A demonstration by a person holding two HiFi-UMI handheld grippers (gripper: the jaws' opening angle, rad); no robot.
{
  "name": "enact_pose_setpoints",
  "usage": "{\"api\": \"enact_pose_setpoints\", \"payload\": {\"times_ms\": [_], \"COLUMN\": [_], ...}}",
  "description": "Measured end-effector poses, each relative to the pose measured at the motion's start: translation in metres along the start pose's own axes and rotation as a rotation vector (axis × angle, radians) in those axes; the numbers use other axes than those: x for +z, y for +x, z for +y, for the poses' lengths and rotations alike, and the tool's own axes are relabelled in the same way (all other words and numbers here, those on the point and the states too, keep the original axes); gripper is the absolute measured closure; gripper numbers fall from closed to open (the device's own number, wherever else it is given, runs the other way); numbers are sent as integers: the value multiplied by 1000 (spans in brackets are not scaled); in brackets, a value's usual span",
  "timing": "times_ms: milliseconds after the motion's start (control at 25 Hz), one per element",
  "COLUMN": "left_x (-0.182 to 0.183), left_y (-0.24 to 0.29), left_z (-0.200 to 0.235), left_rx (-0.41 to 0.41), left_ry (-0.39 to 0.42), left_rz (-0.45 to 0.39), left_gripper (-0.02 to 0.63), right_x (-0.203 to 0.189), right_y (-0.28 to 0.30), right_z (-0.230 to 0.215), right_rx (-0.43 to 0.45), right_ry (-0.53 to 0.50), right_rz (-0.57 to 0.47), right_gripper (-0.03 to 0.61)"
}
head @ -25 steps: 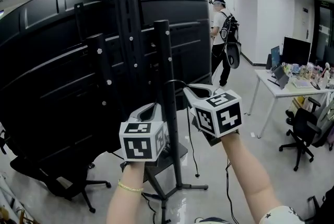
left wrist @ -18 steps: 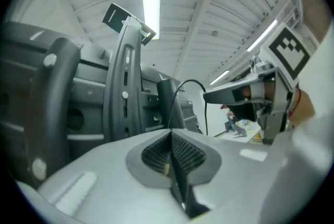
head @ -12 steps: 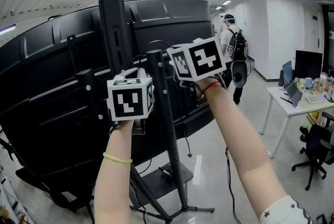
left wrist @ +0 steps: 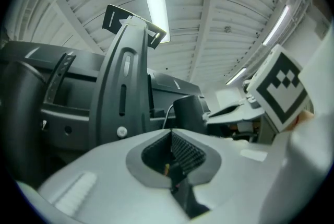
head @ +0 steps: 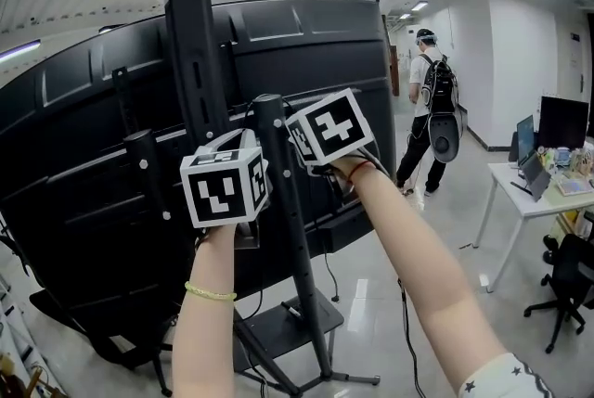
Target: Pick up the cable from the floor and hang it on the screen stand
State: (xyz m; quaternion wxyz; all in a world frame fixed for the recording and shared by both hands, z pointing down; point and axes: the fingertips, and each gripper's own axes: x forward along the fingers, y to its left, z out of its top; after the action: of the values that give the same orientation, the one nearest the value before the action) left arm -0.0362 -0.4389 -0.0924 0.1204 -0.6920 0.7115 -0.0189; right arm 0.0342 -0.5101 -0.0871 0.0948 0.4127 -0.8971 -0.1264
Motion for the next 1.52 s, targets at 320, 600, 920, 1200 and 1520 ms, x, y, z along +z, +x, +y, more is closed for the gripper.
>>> {"api": "enact_pose_setpoints", "payload": {"times_ms": [320,600,920,1200,1520], "left_x": [-81,-198,-295,-320,-316], "left_y": [-41,-107,-167,-182,-187], "left_z": [-27,-59,-94,-103,-111], "left_rx": [-27,3,10,11,10], "left_ry": [-113,-177,-197,-248,-245], "left_rz": [18,64,93,146,143], "left_gripper": [606,606,607,607,607], "right_x": [-79,-190,-319,-345,-346], "right_y": [-37,-92,-128,-143,-155], "right_z": [41,91,145,150,148], "right_rx": [17,47,72,63,67], "right_ry": [-9,137,317,337,341], "right_rz": [-114,-169,-53,-7,-15], "right_gripper": [528,578,578,580,580]}}
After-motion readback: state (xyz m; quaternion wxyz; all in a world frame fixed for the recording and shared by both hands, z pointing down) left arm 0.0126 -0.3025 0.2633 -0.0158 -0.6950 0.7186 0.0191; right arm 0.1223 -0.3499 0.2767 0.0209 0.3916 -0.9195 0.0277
